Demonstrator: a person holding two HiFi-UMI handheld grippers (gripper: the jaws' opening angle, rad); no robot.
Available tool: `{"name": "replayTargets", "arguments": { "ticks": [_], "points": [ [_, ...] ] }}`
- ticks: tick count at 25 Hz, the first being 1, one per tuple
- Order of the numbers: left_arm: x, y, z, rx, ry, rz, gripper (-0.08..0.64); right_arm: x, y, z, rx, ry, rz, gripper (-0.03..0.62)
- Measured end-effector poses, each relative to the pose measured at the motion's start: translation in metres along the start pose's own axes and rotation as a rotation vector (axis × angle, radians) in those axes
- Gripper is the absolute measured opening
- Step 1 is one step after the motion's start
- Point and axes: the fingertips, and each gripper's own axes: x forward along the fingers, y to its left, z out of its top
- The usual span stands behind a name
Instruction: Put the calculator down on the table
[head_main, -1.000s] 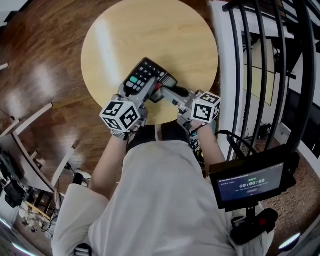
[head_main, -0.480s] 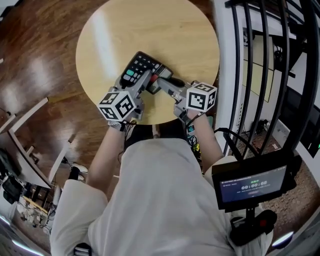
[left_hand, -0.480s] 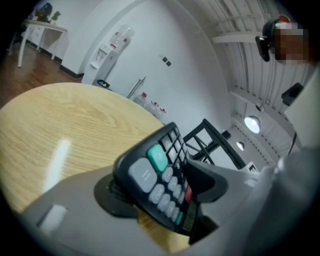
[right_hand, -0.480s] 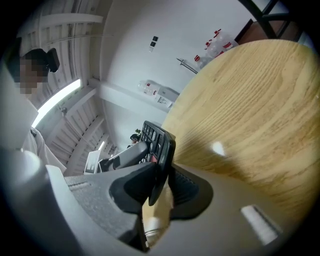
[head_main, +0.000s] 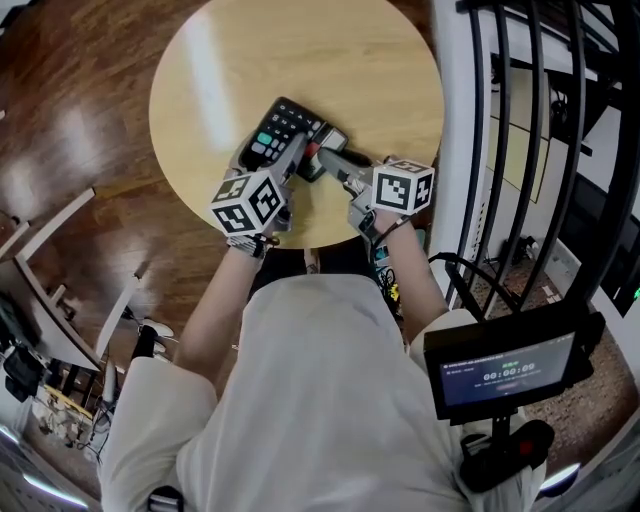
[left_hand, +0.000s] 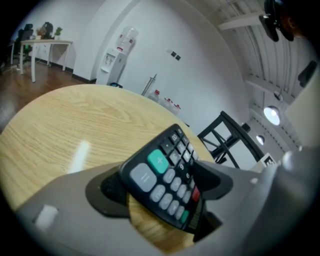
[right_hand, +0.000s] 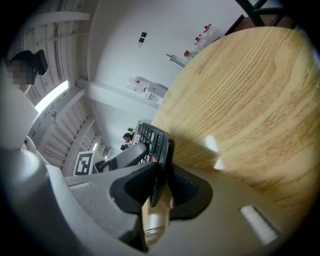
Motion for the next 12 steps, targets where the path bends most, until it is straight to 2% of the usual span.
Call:
{"name": "replayTargets", "arguments": {
  "ticks": [10,12],
  "points": [
    [0.008,0.000,-0.003,0.068,0.041,0.092,0.422,-0.002,-0.020,-0.002,-0.007,0.045,-0.136,0.098],
    [0.010,0.001,-0.004,0.086,0.052,0.105,0.422,0.000,-0.021,-0.002,0.017,0.056,-0.137,0.098]
  ]
}}
